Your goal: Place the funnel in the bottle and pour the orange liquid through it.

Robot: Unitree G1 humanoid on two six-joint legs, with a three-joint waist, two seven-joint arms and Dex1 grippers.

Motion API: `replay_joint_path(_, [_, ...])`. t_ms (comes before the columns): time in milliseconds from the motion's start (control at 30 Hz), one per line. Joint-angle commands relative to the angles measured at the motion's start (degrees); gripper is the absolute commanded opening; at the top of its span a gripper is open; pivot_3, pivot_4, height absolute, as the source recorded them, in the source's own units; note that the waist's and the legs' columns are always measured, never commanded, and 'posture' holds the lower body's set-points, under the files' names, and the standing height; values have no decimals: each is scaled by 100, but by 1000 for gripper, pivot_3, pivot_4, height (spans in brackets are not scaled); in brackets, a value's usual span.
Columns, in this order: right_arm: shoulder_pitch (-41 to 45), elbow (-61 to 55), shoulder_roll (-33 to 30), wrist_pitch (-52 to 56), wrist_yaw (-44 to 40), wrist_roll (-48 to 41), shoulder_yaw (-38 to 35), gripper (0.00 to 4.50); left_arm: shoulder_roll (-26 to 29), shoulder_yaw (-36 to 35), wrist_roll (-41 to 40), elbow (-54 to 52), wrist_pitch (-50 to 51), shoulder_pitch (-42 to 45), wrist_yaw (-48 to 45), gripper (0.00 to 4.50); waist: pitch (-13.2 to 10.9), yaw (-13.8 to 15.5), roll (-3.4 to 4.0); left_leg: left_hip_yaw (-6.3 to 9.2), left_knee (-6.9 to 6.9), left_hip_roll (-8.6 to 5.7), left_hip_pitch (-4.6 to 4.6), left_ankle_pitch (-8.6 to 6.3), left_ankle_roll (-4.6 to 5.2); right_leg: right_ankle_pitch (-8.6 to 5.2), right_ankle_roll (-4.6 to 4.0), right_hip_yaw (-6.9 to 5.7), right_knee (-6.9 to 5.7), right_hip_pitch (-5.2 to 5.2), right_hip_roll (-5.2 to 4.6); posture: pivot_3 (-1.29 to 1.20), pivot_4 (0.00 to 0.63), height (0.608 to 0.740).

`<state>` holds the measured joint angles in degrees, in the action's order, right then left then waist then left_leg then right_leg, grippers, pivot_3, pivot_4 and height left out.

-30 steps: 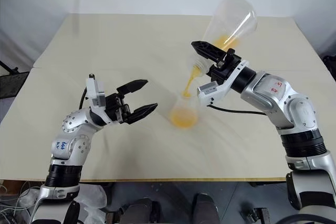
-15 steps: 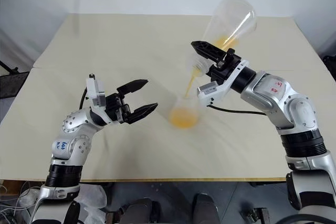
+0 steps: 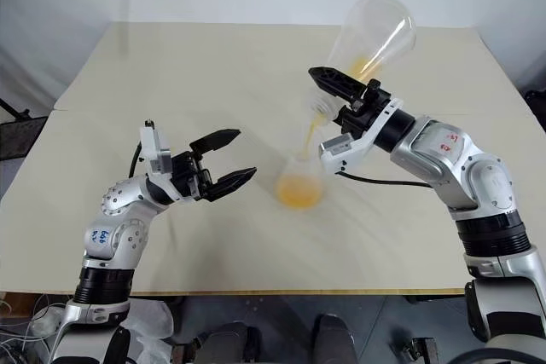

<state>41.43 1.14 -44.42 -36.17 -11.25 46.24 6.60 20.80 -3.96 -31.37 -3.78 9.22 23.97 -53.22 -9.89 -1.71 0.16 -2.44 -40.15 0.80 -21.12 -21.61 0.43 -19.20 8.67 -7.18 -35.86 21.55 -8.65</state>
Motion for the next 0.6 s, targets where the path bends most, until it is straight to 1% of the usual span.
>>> replay_joint_path(33, [24, -251, -43, -21, 85, -74, -32, 2466, -6, -33, -30, -171, -85, -37, 14, 4500, 0, 0, 0, 0, 0, 0, 0, 0, 0, 0, 0, 0, 0, 0, 0, 0, 150, 740])
replay_joint_path(600, [13, -384, -21, -13, 124, -19, -41, 2466, -26, -27, -20, -99, -110, 25, 2, 4500, 0, 0, 0, 0, 0, 0, 0, 0, 0, 0, 0, 0, 0, 0, 0, 0, 150, 740])
